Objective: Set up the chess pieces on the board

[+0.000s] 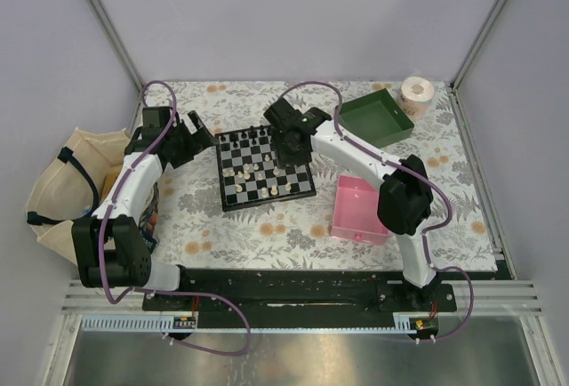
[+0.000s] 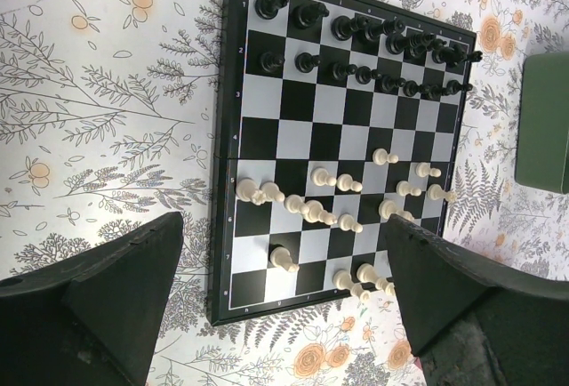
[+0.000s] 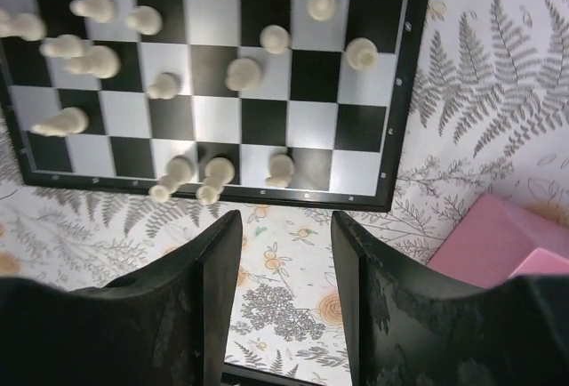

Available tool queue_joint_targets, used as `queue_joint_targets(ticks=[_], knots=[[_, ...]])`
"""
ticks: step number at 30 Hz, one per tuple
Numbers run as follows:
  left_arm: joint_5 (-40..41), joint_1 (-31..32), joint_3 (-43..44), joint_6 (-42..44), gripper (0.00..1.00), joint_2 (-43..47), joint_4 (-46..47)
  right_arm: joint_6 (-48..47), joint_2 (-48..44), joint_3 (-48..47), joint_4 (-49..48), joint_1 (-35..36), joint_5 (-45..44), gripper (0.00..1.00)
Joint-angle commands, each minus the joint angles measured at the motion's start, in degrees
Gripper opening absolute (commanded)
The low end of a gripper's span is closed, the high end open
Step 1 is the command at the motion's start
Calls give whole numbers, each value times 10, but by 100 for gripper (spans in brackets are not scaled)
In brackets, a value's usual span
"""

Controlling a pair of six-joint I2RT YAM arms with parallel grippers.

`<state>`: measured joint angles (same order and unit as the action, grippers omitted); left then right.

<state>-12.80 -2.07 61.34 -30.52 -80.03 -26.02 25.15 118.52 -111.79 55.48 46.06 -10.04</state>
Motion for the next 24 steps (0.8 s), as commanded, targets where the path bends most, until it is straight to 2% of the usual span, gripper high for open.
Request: queue_joint_targets(ticks=[1, 10, 24], knots=[[-14, -2, 1, -6, 99, 3, 23, 88, -18, 57, -40, -11, -2, 54], [-15, -2, 0, -6, 99, 4, 23, 130, 20, 59, -24, -12, 14, 53], [-21, -2, -1, -7, 99, 3, 25, 139, 51, 55, -20, -12, 52, 53]])
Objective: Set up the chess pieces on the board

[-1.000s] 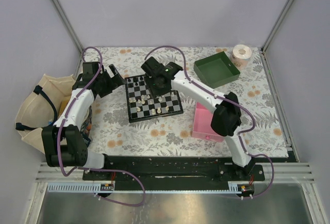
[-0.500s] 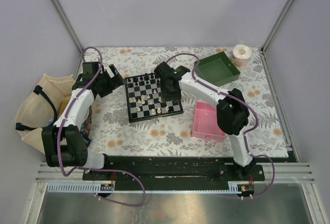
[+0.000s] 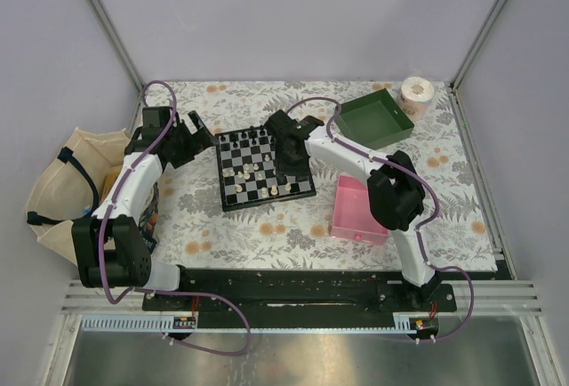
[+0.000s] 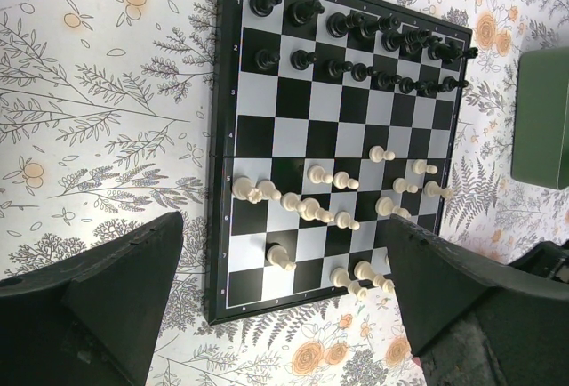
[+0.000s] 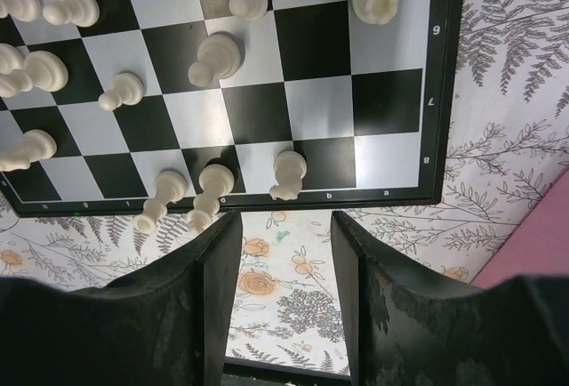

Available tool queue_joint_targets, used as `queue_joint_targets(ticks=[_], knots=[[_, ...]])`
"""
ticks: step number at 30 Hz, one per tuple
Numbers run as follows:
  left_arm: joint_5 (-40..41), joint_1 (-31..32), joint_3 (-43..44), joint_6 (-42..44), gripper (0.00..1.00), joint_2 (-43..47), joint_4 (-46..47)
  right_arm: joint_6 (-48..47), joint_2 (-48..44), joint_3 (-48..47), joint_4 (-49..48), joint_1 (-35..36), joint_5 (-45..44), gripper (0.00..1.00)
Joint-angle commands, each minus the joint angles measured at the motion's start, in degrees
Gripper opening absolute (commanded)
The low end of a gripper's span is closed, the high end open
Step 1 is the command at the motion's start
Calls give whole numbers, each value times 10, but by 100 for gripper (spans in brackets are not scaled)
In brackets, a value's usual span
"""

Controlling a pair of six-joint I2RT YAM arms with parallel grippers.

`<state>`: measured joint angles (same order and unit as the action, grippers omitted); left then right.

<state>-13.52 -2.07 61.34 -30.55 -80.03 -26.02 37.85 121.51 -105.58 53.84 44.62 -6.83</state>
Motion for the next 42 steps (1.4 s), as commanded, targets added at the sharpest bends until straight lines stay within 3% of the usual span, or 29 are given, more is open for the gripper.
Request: queue_joint_targets(ticks=[1, 15, 19, 22, 28, 42], knots=[[-14, -2, -1, -7, 99, 6, 25, 9, 26, -10, -4, 2, 23, 52], [-11, -3, -2, -6, 99, 8, 22, 7, 42, -15, -5, 0, 5, 41], [-11, -2, -3, -4, 99, 8, 22, 1, 38, -10, -4, -1, 5, 33], [-13, -3, -1, -5, 99, 4, 22, -8, 31, -3, -6, -1, 3, 22], [-15, -2, 0, -6, 99, 2, 23, -24, 18, 13, -5, -1, 4, 13], [-14, -2, -1, -7, 99, 0, 23, -39, -2, 28, 2, -1, -25, 11]])
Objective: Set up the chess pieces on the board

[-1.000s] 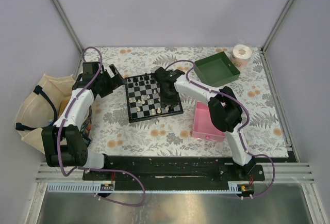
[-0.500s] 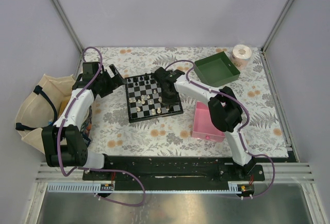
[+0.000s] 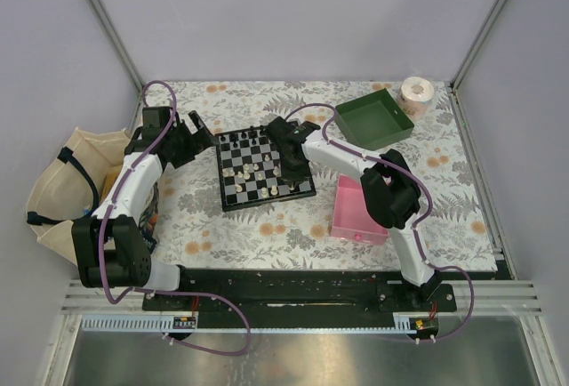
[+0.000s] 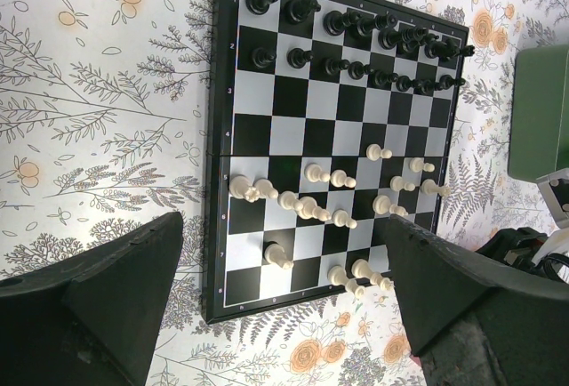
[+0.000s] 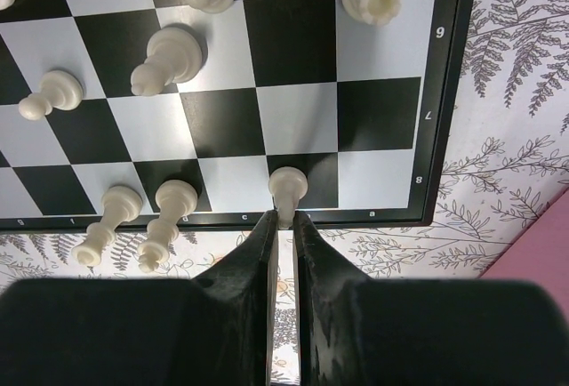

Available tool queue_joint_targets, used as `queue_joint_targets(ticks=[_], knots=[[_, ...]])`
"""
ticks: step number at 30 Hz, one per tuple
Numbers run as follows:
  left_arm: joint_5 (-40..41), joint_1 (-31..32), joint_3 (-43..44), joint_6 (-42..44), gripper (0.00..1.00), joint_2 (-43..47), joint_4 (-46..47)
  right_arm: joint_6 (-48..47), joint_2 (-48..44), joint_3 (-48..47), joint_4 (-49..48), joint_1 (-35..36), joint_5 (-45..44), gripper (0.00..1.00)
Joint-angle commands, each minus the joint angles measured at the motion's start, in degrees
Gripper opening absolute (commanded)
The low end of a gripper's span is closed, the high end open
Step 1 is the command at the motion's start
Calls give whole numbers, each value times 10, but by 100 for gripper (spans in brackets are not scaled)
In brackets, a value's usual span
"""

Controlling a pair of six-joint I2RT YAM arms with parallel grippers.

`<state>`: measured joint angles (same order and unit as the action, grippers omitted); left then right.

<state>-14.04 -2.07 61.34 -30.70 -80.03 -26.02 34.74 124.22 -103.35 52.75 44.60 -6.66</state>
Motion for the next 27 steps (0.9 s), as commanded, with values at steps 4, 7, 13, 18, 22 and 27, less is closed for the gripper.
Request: queue_joint_targets(ticks=[4, 7, 13, 18, 22, 27], knots=[[-10, -2, -3, -6, 99, 0, 23, -9, -32, 10, 14, 0, -25, 11], [-13, -3, 0, -5, 99, -1, 25, -11, -31, 8, 25, 0, -27, 11], [-13, -3, -1, -5, 99, -2, 25, -18, -28, 17, 11, 0, -6, 14], [-12, -3, 0, -5, 99, -2, 25, -29, -28, 12, 5, 0, -7, 27], [-15, -3, 0, -7, 99, -3, 25, -38, -35, 8, -2, -1, -22, 33], [-15, -3, 0, -6, 99, -2, 25, -51, -58, 3, -25, 0, -14, 46]])
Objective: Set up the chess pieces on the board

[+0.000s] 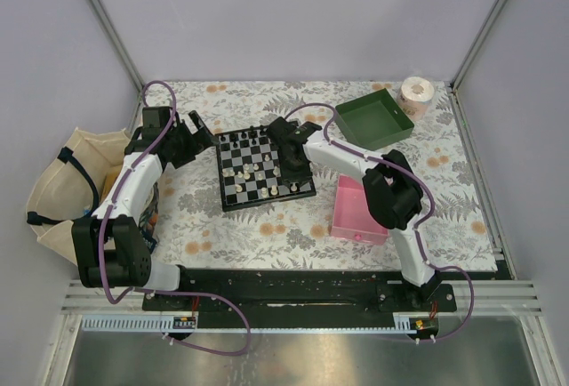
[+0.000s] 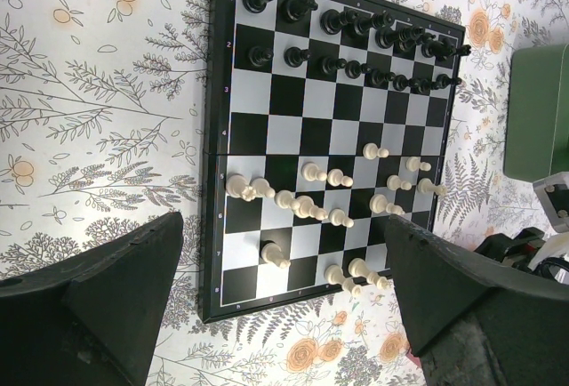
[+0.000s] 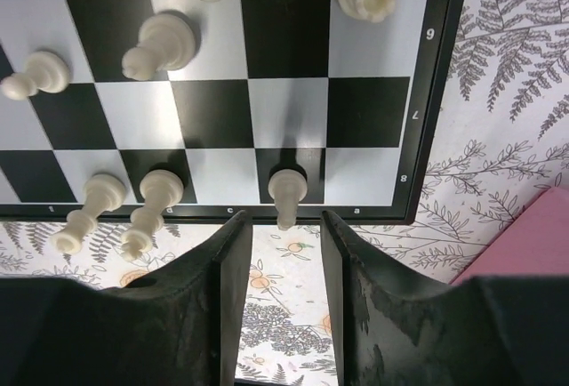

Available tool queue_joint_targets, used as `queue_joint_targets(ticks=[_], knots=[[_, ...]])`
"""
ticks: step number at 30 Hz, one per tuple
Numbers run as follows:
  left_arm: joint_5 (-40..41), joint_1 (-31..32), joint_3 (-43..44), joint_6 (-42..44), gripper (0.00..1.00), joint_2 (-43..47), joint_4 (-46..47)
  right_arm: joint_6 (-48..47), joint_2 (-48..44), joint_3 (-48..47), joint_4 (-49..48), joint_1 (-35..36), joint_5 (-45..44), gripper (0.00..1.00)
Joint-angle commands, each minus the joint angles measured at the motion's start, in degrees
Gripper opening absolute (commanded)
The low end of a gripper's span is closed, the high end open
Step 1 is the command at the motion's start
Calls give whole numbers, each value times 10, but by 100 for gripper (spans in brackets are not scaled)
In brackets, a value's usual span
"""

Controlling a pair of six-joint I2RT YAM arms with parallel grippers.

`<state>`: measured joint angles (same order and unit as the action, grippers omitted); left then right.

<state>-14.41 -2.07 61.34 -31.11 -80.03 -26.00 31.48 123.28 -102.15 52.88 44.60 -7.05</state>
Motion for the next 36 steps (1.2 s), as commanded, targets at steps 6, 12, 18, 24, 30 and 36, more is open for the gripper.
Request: queue_joint_targets(ticks=[6, 12, 18, 24, 30, 36], knots=[[-11, -3, -2, -2, 99, 0, 25, -43, -60, -30, -56, -1, 5, 49], [-11, -2, 0, -2, 99, 3, 25, -62, -5, -122, -38, 0, 27, 49], [-11, -2, 1, -1, 99, 5, 24, -64, 70, -230, 7, -1, 37, 49], [-9, -7, 2, 1, 99, 8, 21, -71, 116, -293, 51, -1, 14, 49], [-18, -6, 1, -3, 99, 5, 25, -62, 116, -276, 50, -1, 23, 49], [-23, -7, 0, -3, 99, 3, 27, -62, 118, -265, 48, -1, 26, 49]])
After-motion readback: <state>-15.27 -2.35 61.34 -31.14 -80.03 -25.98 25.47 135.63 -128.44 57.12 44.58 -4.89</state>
